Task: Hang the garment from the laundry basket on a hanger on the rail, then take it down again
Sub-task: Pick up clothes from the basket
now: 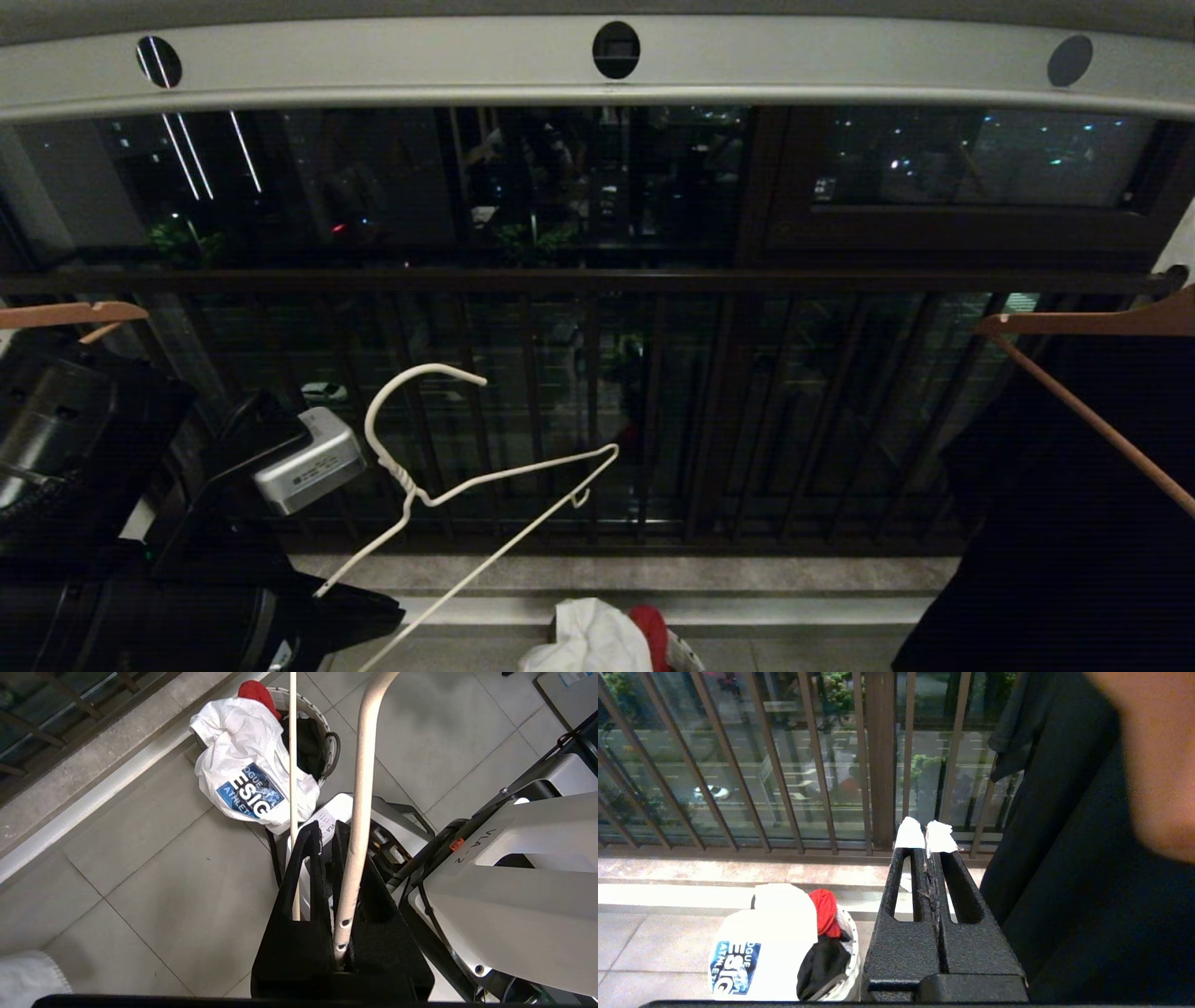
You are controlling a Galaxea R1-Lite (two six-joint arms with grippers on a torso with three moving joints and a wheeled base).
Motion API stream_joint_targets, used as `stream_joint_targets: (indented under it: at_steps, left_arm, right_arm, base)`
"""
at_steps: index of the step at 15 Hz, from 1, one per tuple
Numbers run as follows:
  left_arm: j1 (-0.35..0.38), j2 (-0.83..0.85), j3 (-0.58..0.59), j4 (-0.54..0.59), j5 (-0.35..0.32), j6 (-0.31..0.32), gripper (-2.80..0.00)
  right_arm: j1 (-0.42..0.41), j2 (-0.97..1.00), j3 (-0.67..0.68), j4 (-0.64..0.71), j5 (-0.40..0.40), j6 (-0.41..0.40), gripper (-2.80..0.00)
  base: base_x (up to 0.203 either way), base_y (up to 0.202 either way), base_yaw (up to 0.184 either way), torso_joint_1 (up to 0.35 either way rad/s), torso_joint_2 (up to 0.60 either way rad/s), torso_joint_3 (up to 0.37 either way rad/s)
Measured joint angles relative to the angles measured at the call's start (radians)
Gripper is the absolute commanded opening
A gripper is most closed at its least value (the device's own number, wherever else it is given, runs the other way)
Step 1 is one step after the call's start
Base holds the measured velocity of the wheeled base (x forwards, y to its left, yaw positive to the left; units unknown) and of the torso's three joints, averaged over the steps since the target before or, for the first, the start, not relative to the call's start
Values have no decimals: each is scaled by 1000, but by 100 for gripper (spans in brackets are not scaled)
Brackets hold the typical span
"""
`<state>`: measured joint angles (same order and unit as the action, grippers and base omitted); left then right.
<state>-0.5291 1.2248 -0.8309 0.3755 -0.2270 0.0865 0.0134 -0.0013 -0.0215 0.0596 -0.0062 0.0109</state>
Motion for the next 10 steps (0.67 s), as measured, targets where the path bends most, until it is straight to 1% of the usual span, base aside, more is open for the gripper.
stream_joint_targets:
  at_steps: [4,10]
  left_arm:
    - [1,-4,1,-1,0,2,-280]
    - [1,-6,0,-1,0,2,-280]
  right_arm:
    - [0,0,0,0,0,-1,-280]
    - [0,0,0,0,0,-3,-280]
  base:
    - [0,0,0,-17,26,20]
    - [0,0,0,-73,165,86]
